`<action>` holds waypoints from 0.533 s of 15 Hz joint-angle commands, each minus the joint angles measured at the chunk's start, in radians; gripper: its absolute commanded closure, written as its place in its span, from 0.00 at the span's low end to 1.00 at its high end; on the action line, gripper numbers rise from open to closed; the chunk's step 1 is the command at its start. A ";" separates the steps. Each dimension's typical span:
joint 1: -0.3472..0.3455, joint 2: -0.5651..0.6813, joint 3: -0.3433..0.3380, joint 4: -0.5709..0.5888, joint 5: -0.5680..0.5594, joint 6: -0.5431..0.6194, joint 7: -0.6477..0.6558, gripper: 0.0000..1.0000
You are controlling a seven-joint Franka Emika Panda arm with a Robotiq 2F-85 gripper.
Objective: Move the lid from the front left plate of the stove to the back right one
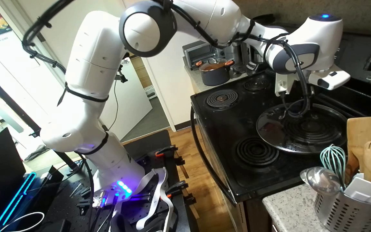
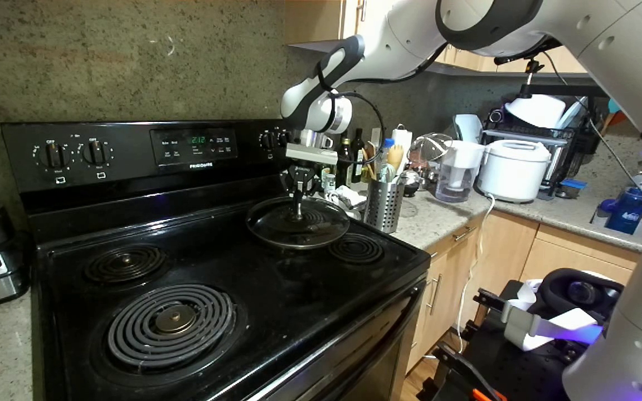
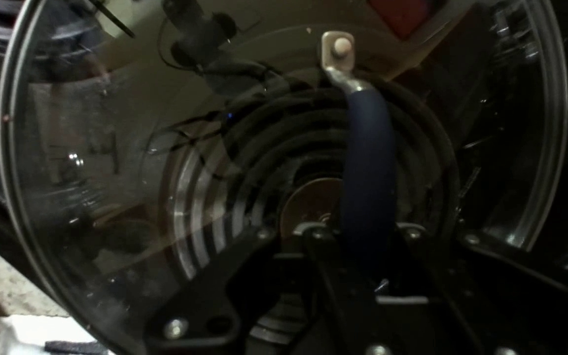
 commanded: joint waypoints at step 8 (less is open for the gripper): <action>-0.029 0.096 -0.001 0.179 0.020 -0.091 0.026 0.98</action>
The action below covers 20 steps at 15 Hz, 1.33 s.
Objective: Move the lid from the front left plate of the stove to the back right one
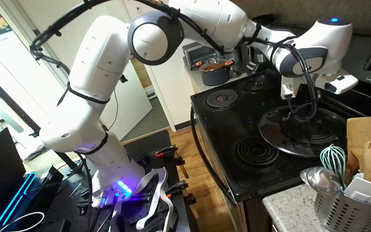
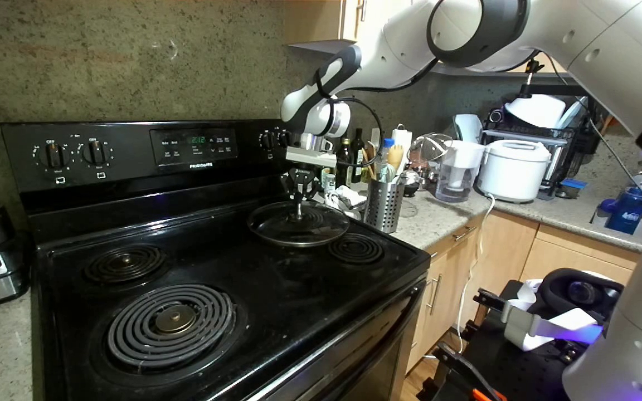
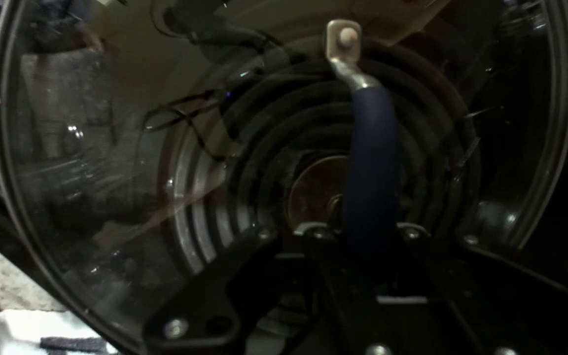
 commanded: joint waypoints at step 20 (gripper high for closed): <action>-0.002 -0.047 -0.008 0.075 0.001 -0.110 0.025 0.06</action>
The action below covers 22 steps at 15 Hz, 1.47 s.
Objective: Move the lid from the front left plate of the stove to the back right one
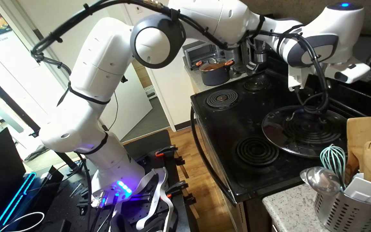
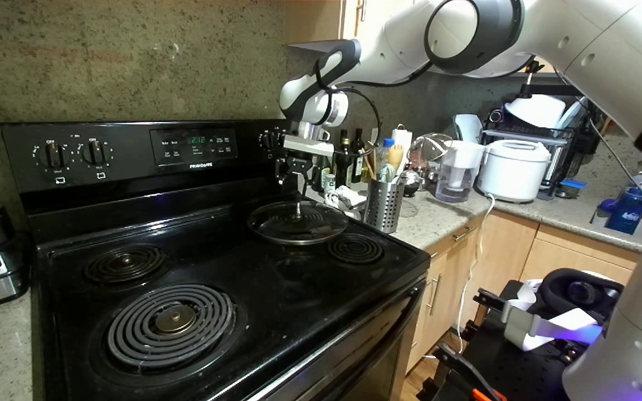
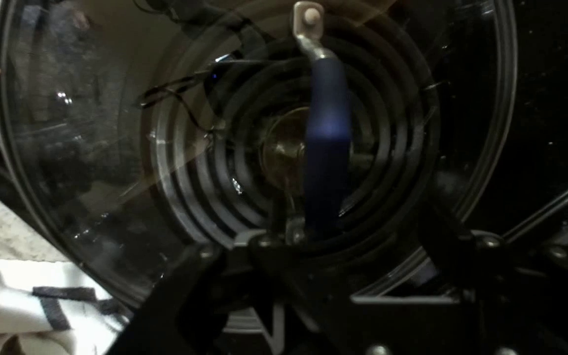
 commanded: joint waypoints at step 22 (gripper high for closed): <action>0.117 -0.635 0.008 -0.716 -0.142 0.102 -0.098 0.00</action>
